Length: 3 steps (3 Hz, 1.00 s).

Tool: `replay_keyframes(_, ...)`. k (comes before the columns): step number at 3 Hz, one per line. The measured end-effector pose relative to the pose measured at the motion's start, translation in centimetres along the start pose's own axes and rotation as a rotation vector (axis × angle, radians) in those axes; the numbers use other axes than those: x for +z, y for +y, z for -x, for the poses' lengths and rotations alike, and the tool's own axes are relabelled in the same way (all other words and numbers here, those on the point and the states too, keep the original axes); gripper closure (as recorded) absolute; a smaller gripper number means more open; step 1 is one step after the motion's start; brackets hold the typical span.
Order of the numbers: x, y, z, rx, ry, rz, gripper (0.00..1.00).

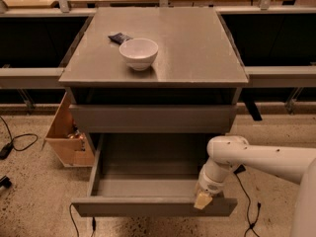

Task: Open middle drawer

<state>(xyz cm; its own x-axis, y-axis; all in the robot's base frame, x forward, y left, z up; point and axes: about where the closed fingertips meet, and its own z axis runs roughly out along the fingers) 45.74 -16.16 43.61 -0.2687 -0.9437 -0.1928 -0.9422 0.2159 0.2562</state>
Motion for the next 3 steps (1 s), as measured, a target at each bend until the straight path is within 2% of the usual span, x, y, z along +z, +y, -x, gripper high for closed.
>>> replay_keyframes(1,0.6,1.9,-0.6,-0.015,-0.01,0.07,1.0)
replay_keyframes(2,0.6,1.9,-0.5,-0.015,-0.01,0.07,1.0)
replay_keyframes(3,1.2,3.1,-0.8,-0.028,-0.028,0.122,0.73)
